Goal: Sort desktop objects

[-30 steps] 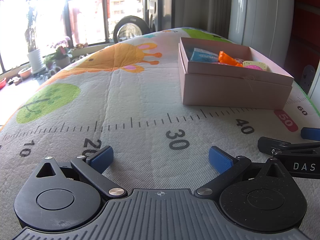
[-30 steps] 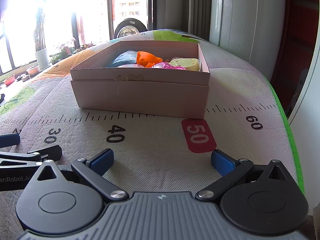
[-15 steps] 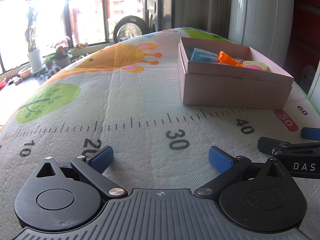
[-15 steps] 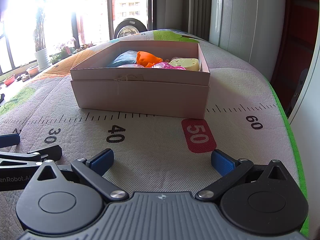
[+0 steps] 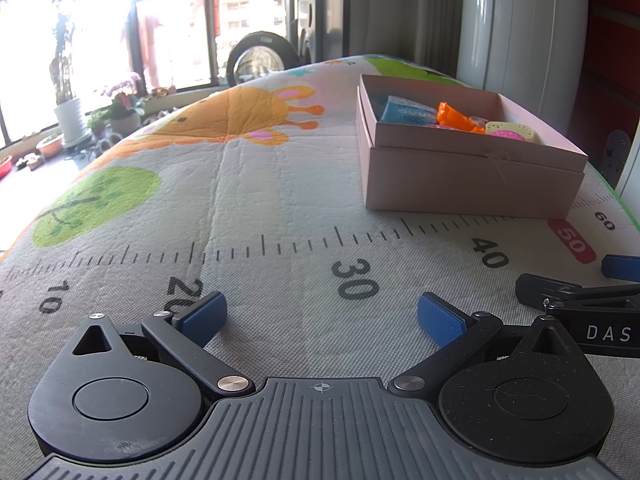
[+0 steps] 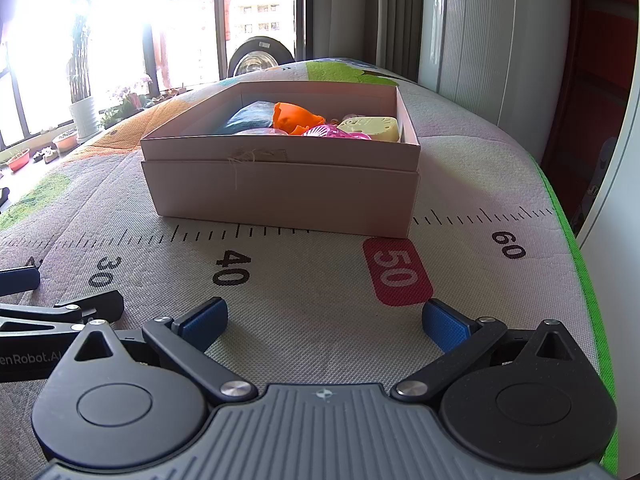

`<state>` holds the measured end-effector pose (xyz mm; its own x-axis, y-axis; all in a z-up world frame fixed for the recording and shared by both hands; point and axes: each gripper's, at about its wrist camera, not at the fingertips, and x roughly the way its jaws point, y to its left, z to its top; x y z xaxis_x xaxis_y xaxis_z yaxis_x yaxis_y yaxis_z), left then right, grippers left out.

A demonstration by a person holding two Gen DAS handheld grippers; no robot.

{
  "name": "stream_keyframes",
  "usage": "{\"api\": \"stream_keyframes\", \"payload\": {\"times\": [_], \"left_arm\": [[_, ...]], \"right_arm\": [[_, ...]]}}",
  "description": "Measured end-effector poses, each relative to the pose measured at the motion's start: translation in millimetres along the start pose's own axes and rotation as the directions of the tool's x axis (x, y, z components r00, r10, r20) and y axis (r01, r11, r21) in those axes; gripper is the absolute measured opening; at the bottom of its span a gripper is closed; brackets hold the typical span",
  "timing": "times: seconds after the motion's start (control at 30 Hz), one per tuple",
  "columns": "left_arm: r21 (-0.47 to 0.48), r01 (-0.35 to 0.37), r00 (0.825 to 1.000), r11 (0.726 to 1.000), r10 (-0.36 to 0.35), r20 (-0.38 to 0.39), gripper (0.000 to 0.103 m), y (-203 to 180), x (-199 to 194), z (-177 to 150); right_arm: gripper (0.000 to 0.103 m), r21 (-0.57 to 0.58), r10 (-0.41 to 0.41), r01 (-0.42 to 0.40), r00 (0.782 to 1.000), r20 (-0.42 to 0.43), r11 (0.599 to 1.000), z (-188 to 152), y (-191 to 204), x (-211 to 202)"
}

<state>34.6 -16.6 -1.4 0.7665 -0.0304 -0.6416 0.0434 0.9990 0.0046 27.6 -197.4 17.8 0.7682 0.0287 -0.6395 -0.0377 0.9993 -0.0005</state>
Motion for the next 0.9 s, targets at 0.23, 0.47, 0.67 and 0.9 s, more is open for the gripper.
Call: {"api": "stream_keyframes", "payload": {"times": [0.23, 0.47, 0.67, 0.9], "left_arm": [[0.000, 0.000, 1.000, 1.000, 0.000, 0.000, 0.103, 0.4, 0.2, 0.0], [0.000, 0.000, 1.000, 1.000, 0.000, 0.000, 0.103, 0.5, 0.1, 0.0], [0.000, 0.000, 1.000, 1.000, 0.000, 0.000, 0.103, 0.9, 0.2, 0.0], [0.000, 0.000, 1.000, 1.000, 0.000, 0.000, 0.103, 0.3, -0.1, -0.1]], "right_arm": [[0.103, 0.000, 0.000, 0.000, 1.000, 0.000, 1.000, -0.1, 0.7, 0.1], [0.103, 0.000, 0.000, 0.000, 1.000, 0.000, 1.000, 0.0, 0.2, 0.3], [0.103, 0.000, 0.000, 0.000, 1.000, 0.000, 1.000, 0.1, 0.4, 0.6], [0.103, 0.000, 0.000, 0.000, 1.000, 0.000, 1.000, 0.2, 0.3, 1.0]]}}
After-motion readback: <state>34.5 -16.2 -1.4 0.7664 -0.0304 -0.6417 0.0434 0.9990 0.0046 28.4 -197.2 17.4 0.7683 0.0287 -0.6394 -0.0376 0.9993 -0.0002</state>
